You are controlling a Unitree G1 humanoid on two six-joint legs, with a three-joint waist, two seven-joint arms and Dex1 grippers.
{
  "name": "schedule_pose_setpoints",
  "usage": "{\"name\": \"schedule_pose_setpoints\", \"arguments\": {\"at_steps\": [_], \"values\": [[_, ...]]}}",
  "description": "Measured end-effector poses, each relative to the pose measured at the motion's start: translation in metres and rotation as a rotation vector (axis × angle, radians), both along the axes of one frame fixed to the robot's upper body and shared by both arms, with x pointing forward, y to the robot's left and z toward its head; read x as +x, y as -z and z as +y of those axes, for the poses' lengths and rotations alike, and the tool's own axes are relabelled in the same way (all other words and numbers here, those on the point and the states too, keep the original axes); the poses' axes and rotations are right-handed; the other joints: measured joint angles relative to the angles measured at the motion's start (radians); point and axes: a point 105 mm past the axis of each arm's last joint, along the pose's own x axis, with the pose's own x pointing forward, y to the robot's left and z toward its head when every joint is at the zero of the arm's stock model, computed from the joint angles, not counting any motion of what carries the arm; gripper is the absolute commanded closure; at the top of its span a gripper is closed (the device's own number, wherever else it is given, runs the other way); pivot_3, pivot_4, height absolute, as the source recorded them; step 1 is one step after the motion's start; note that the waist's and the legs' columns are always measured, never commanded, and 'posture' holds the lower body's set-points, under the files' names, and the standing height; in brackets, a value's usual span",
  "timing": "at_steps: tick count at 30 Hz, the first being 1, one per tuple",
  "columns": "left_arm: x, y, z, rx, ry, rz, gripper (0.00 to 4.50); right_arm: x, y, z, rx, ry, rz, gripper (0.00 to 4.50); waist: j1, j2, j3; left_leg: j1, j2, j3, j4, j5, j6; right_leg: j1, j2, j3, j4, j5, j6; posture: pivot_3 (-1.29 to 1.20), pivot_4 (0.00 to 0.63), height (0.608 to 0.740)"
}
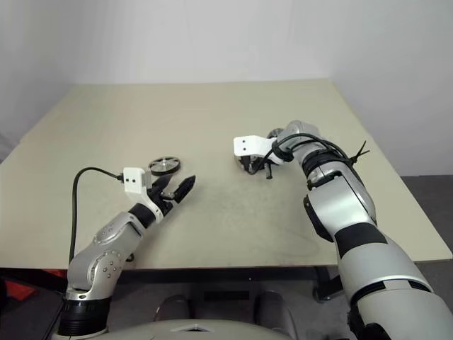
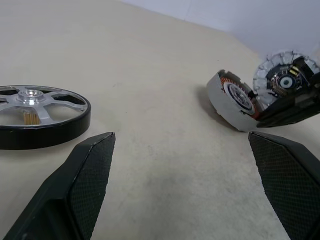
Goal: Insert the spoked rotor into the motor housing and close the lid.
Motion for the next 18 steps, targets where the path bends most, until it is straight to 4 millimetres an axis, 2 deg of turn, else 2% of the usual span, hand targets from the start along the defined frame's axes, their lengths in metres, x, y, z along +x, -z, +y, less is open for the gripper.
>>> {"name": "schedule_pose_setpoints", "arguments": {"at_steps": [10,18], "values": [[0.000,0.000,-0.002,-0.005,0.003,-0.002,0.00,-0.015,0.004,0.011,0.076,-0.012,0.130,4.48,0.003,0.000,0.000,0.000,0.000,0.000,0.000,0.000,0.000,0.000,0.000,0.000,0.001,0.000,0.000,0.00,0.000,0.740],[-0.002,0.002,-0.002,-0.004,0.002,0.005,0.00,-0.042,0.003,0.032,0.148,-0.089,0.207,4.48,0.004,0.000,0.000,0.000,0.000,0.000,0.000,0.001,0.001,0.000,0.000,0.000,0.001,0.000,0.000,0.00,0.000,0.740]]}}
